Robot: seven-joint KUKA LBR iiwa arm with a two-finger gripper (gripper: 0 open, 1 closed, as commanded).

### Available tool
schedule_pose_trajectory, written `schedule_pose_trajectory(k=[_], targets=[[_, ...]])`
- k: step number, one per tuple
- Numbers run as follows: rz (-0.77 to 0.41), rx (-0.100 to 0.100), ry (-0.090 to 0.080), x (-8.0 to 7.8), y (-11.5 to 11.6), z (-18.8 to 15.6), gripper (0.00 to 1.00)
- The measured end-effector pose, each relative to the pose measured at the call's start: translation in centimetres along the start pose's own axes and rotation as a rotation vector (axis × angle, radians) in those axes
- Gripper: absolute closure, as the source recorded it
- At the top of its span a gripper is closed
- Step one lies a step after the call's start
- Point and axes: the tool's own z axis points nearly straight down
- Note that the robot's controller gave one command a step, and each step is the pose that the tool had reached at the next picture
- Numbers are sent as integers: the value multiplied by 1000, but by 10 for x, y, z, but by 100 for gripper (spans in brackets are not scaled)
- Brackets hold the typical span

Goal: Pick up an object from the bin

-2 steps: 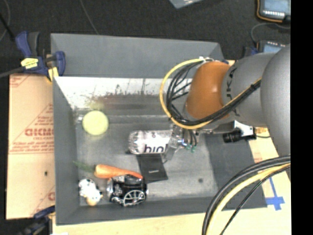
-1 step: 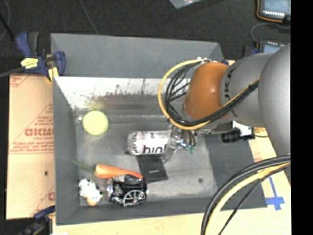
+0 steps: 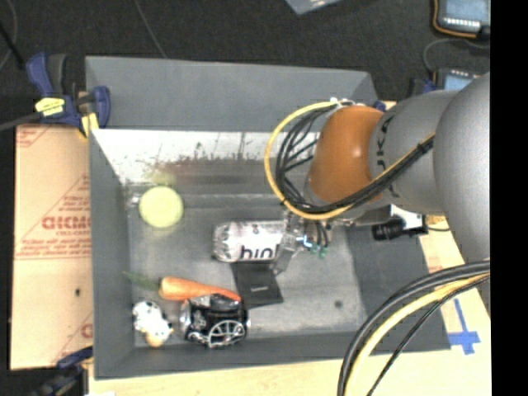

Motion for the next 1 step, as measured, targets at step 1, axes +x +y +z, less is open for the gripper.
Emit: schedule_pose_trajectory(k=[1], targets=[[-120,1,-2,-13,20,8,100]])
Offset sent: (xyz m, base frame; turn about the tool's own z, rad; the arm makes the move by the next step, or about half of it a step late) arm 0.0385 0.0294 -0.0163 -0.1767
